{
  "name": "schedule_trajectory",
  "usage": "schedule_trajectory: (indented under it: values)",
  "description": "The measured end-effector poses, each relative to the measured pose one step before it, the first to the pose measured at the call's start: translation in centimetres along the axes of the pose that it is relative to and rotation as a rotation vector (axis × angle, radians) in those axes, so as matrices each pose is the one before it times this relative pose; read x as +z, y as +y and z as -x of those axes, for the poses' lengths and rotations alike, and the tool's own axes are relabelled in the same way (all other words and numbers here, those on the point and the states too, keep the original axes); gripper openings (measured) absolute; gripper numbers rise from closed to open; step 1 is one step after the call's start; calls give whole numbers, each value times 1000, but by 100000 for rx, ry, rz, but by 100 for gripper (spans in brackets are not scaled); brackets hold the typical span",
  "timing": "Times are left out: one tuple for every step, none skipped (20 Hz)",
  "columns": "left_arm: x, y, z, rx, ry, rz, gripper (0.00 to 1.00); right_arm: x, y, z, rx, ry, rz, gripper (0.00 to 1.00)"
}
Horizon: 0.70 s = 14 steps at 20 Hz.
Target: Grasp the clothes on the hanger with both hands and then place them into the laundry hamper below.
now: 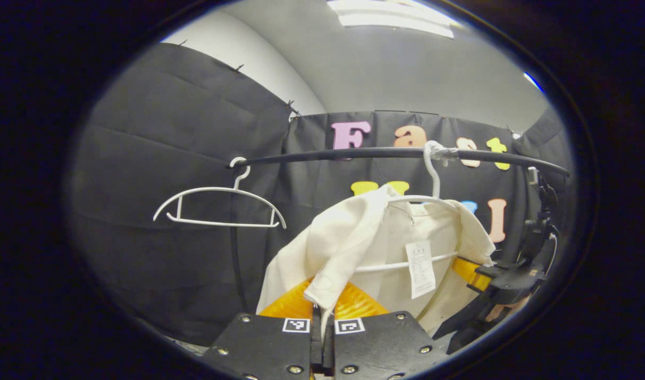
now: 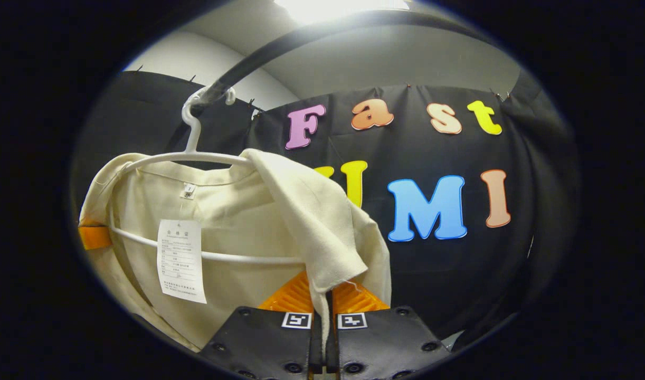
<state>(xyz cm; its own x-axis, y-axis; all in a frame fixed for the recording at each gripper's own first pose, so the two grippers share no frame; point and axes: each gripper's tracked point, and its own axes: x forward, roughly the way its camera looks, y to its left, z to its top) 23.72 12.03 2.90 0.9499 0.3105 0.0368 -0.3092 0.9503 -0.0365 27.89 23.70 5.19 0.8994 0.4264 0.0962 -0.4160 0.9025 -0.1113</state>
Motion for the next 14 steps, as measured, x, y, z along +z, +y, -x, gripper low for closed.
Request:
schedule_trajectory:
  values:
    - [393, 342, 86, 519, -1070, -768, 2, 476, -469, -17, -1277, -1819, 1473, 4]
    - [381, 420, 2, 697, -792, -697, 2, 383, -348, 21, -1040, -1342, 1036, 4]
    - [182, 388, -42, 617, -453, -430, 2, 393, -488, 39, -1240, -1267, 831, 4]
    - [52, 217, -2, 492, -30, -351, 2, 319, -619, 90, -1315, -1175, 588, 4]
    - [32, 176, 12, 229, -2, -248, 2, 206, -497, -34, -1184, -561, 332, 4]
    - [185, 75, -40, 215, -286, -217, 2, 68, -590, -16, -1290, -349, 292, 4]
    - [167, 21, -61, -388, -539, -267, 2, 172, -608, 0, -1368, -712, 418, 4]
    - [160, -16, 15, -891, -141, -430, 2, 282, -594, -48, -1557, -536, 737, 4]
    - [225, -5, 96, -1578, -124, -277, 2, 140, -506, -53, -1260, -420, 700, 4]
    - [198, -184, 171, -2496, 68, 126, 2, 36, -404, -69, -971, -455, 822, 4]
    - [36, -103, 67, -3144, 795, 822, 2, 260, -432, -123, -1014, -606, 945, 4]
    - [204, 39, 132, -2902, 801, 1064, 2, 231, -393, -112, -1116, -876, 705, 4]
    - [140, 140, -65, -1926, 329, 870, 2, 346, -348, -222, -864, -1134, 667, 4]
    - [268, 57, 117, -1372, 85, 38, 2, 284, -308, -138, -841, -981, 749, 4]
